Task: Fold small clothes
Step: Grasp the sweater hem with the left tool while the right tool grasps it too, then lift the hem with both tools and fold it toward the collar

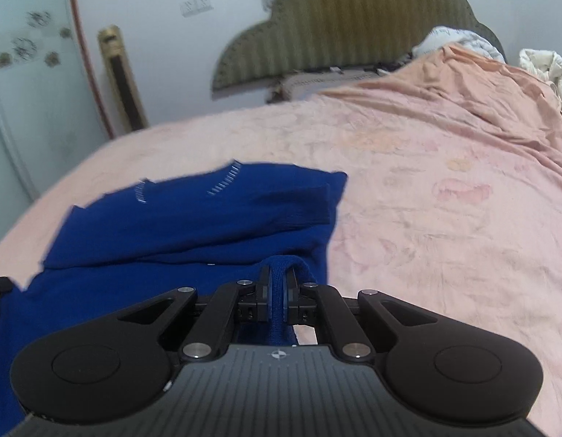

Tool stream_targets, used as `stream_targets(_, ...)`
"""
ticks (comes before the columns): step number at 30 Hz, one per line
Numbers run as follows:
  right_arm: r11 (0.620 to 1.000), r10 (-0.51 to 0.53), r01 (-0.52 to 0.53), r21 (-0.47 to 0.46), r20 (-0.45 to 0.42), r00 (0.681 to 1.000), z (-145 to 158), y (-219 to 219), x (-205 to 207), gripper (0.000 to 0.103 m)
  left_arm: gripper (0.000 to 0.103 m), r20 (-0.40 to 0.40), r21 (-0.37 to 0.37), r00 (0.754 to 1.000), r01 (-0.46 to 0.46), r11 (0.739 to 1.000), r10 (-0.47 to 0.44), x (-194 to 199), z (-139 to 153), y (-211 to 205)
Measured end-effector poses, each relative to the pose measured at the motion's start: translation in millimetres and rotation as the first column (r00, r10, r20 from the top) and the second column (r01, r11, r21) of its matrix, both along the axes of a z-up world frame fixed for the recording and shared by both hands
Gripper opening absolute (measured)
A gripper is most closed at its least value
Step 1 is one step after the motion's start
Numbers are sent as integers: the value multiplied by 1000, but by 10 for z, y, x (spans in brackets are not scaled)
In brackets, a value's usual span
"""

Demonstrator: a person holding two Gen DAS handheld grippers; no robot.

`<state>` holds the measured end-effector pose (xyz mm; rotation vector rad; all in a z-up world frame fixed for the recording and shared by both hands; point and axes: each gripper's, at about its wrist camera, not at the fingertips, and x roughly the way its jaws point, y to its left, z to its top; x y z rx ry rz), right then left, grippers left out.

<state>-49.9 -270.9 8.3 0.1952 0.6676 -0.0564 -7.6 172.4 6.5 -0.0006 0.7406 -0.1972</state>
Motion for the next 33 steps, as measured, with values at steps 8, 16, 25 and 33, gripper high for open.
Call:
stream_targets(8, 1000, -26, 27, 9, -25, 999, -101, 3, -260, 55, 17, -81, -110, 997, -10, 994, 1, -260, -46, 288)
stream_targets(16, 993, 46, -36, 109, -84, 995, -205, -59, -811, 55, 53, -186, -273, 979, 33, 961, -87, -483, -207, 321)
stream_targets(25, 994, 81, -77, 79, -58, 995, -213, 127, -852, 10, 5, -84, -156, 991, 88, 984, -102, -400, -42, -20)
stream_targets(33, 999, -2, 5, 36, -61, 998, -233, 84, -749, 27, 7, -46, -62, 998, 48, 997, -51, -206, -11, -55)
